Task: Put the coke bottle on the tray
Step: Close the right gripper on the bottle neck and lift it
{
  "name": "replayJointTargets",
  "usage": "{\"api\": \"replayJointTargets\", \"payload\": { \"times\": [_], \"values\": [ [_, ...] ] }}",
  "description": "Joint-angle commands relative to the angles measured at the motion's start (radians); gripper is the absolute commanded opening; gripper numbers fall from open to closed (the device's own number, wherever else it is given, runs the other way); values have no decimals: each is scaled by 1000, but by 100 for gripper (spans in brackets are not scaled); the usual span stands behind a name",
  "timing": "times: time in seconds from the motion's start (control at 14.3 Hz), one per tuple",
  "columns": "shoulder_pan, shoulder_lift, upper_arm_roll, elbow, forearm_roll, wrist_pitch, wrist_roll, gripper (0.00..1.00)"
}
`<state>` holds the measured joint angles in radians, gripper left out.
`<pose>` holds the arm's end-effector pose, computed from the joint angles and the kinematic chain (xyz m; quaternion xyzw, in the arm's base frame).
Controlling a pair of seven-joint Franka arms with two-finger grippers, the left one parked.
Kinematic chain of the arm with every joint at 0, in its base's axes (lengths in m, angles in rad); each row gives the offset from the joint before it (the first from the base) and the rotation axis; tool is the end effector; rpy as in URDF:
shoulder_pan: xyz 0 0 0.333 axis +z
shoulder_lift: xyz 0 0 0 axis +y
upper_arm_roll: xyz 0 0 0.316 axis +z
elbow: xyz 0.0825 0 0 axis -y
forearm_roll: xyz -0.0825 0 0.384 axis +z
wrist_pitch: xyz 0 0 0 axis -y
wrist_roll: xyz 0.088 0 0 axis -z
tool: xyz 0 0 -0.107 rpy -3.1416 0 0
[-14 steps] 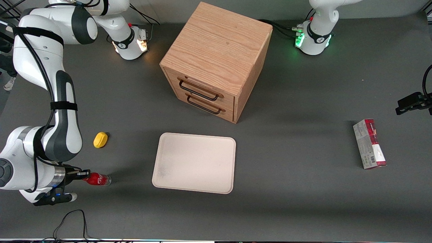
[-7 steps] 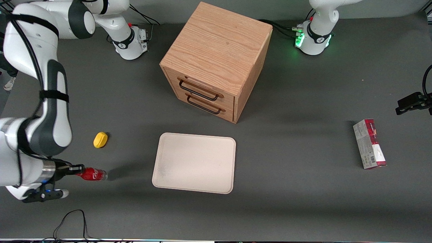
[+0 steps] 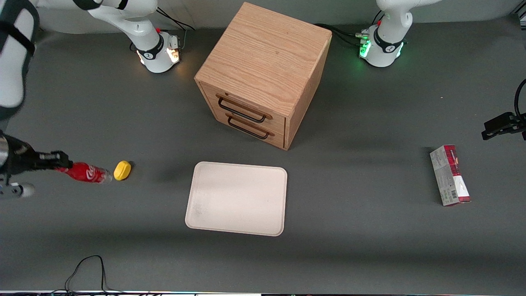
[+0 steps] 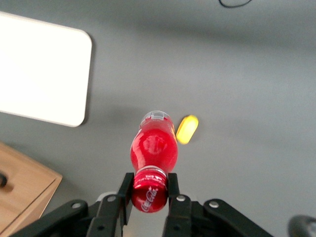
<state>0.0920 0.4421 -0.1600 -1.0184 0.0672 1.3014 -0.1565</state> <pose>0.6515 -0.0083 0.5903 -0.9955 -0.0554 0.0768 0.0070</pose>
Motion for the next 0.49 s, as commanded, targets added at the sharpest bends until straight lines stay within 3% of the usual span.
{"api": "replayJointTargets", "payload": {
  "times": [0.0,0.42],
  "values": [
    [21,-100,-7,-100,13,-16,14,0],
    [95,-140,-7,-187,-7,7,110,0]
  ]
}}
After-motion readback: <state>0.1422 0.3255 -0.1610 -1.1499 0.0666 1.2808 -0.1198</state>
